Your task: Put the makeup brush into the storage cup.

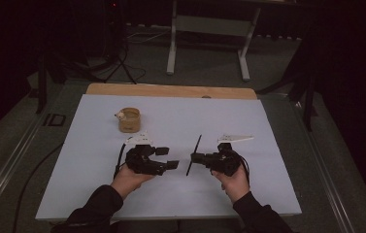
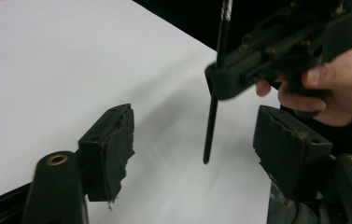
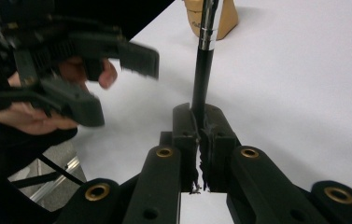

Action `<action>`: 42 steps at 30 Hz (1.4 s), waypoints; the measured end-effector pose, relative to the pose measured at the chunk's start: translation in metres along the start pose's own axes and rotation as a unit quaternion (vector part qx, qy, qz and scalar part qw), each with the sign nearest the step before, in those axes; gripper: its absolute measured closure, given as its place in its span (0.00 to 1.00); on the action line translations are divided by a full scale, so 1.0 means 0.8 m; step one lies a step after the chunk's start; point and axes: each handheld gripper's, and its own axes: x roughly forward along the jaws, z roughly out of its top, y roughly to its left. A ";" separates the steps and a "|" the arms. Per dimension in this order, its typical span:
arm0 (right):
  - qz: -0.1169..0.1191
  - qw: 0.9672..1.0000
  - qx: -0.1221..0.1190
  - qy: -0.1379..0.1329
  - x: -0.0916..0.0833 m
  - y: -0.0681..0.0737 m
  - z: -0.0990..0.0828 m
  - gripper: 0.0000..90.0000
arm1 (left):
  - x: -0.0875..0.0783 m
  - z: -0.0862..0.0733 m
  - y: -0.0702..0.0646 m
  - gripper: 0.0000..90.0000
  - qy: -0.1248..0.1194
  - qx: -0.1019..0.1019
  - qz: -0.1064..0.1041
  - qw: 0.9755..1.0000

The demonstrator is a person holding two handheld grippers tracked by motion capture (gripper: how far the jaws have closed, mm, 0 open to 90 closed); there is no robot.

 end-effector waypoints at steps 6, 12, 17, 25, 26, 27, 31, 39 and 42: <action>-0.007 1.000 -0.022 0.006 0.003 0.007 0.000 0.95 | -0.006 0.017 0.000 0.30 -0.009 0.005 0.005 1.000; -0.015 0.999 -0.036 0.013 0.007 0.010 -0.001 0.95 | -0.006 0.034 -0.002 0.30 -0.012 0.012 0.009 1.000; -0.015 0.999 -0.044 0.015 0.009 0.014 -0.001 0.95 | -0.003 0.045 -0.001 0.30 -0.017 0.004 0.002 1.000; -0.018 0.998 -0.052 0.022 0.013 0.014 -0.003 0.95 | 0.013 0.057 -0.003 0.32 -0.017 -0.001 -0.002 1.000; -0.019 0.998 -0.053 0.021 0.013 0.015 -0.003 0.95 | 0.016 0.058 -0.003 0.32 -0.013 -0.001 -0.003 1.000; -0.019 0.998 -0.053 0.021 0.013 0.015 -0.003 0.95 | 0.019 0.058 -0.004 0.32 -0.011 -0.003 -0.006 1.000; -0.020 0.998 -0.060 0.023 0.014 0.018 -0.003 0.95 | 0.027 0.057 -0.007 0.40 -0.007 -0.008 -0.022 1.000; -0.023 0.997 -0.072 0.028 0.017 0.022 -0.003 0.95 | 0.038 0.055 -0.008 0.67 -0.003 -0.018 -0.045 0.999; -0.023 0.997 -0.074 0.030 0.019 0.022 -0.004 0.95 | 0.040 0.054 -0.009 0.76 -0.002 -0.016 -0.050 0.999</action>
